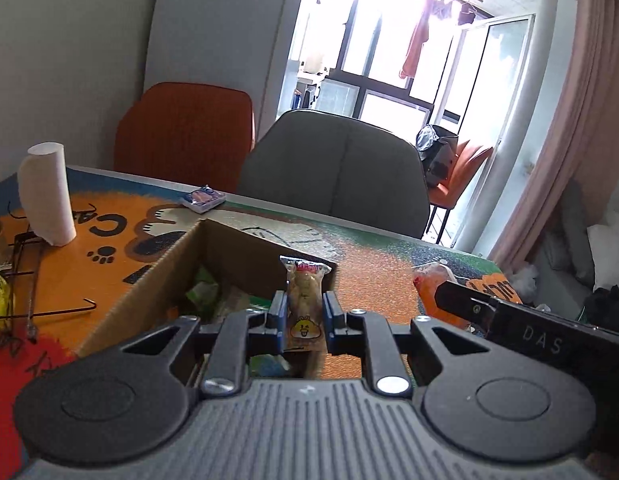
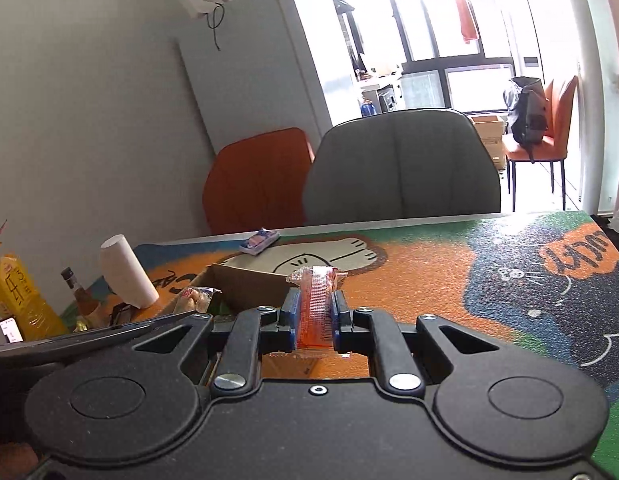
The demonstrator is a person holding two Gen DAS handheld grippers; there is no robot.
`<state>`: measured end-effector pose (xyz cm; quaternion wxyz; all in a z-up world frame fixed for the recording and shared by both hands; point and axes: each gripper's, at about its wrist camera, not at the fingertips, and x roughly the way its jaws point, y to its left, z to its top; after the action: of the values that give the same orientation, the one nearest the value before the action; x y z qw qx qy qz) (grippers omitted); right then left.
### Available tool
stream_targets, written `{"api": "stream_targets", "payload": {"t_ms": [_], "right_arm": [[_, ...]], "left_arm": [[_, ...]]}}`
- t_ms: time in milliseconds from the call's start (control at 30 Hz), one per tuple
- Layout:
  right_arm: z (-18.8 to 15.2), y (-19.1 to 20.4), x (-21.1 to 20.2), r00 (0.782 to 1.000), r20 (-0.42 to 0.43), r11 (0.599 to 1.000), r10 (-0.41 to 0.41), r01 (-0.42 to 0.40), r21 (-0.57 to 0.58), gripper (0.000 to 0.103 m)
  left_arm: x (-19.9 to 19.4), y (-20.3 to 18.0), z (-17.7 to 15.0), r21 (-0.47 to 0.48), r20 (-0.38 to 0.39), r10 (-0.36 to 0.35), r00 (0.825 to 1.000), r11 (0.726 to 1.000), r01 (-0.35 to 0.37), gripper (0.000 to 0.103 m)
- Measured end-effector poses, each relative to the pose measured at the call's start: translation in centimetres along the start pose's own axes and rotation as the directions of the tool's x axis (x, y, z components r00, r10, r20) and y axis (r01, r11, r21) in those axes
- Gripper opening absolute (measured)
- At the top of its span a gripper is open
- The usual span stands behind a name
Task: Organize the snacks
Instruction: 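Carry both snacks over the cardboard box with both tools, then open both tools over the box to drop the snacks inside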
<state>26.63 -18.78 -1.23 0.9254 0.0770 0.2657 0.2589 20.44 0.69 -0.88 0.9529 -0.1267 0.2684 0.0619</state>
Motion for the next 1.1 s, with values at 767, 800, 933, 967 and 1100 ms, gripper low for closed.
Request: {"api": "stream_targets", "payload": {"t_ms": [767,800,933,967,1100], "right_arm": [[0.5,4.5,3.7,0.999,-0.031,0.998,0.028,-0.030,-0.061,0.014],[0.6,4.5,3.9,0.999,-0.033,0.998,0.028,-0.030,-0.062,0.014],[0.7,4.7,4.8,0.999,-0.044,0.997,0.030,-0.033,-0.064,0.014],[0.7,4.8,5.1,0.998,-0.047,0.997,0.030,-0.033,-0.066,0.014],[0.8,4.9,5.9,0.998,-0.056,0.997,0.035,-0.038,-0.066,0.014]], "left_arm": [[2.2,7.2,1.5,-0.097,-0.027,0.044,0.999,0.994,-0.047,0.017],[2.5,7.4,1.5,-0.100,-0.032,0.044,0.999,0.994,-0.047,0.018],[3.5,8.0,1.6,-0.128,-0.043,0.023,0.999,0.991,-0.029,0.023],[3.5,8.1,1.5,-0.138,-0.039,0.023,0.999,0.990,-0.028,0.024],[3.7,8.9,1.4,-0.148,-0.049,0.043,0.998,0.988,-0.050,0.025]]}}
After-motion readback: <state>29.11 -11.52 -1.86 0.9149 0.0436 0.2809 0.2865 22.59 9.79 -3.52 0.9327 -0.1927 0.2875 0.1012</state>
